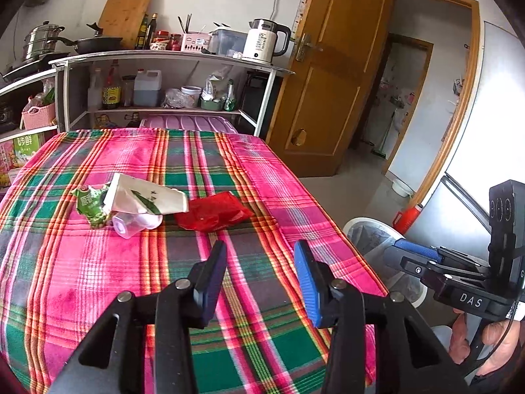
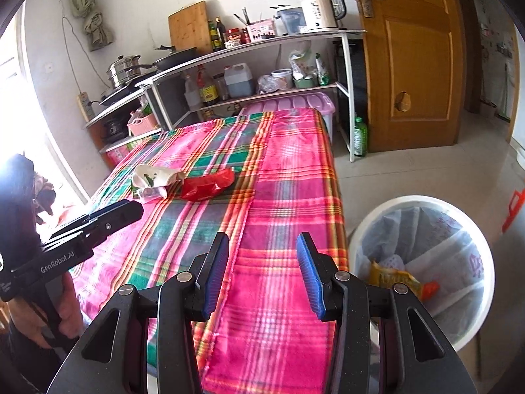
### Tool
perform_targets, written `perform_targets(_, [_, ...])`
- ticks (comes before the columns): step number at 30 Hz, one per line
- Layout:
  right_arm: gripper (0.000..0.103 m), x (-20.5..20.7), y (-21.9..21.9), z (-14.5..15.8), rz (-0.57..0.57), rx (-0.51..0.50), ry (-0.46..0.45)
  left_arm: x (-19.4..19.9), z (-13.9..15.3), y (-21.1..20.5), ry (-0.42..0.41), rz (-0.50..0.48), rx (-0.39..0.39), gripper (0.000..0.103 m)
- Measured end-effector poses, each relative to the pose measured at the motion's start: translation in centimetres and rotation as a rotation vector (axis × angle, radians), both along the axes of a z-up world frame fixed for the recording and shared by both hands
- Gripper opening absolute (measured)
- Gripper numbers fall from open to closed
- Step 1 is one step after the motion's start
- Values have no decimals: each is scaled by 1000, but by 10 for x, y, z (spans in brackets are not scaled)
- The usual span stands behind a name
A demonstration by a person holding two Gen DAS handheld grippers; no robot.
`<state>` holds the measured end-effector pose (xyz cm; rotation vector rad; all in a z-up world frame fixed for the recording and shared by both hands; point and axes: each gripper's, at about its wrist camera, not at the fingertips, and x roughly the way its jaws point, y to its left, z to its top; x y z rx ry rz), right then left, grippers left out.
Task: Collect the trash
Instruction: 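Move both tools back to the paper cup and red bag on the table, then grasp the crumpled white paper cup with the left tool while the right tool grasps the red bag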
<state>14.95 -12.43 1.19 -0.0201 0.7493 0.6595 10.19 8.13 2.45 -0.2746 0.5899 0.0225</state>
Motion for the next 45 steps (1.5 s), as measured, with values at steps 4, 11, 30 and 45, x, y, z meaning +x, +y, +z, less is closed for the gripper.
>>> perform_targets(4, [45, 3, 20, 0, 34, -10, 0, -1, 1, 26, -7, 56, 4, 48])
perform_targets(11, [45, 9, 49, -4, 79, -25, 1, 3, 3, 77, -11, 152, 4, 57])
perform_targets(30, [45, 40, 96, -16, 117, -47, 28, 76, -26, 145, 104, 127, -59, 66])
perform_targets(45, [45, 63, 115, -33, 116, -56, 90, 57, -32, 125, 103, 65, -80, 50])
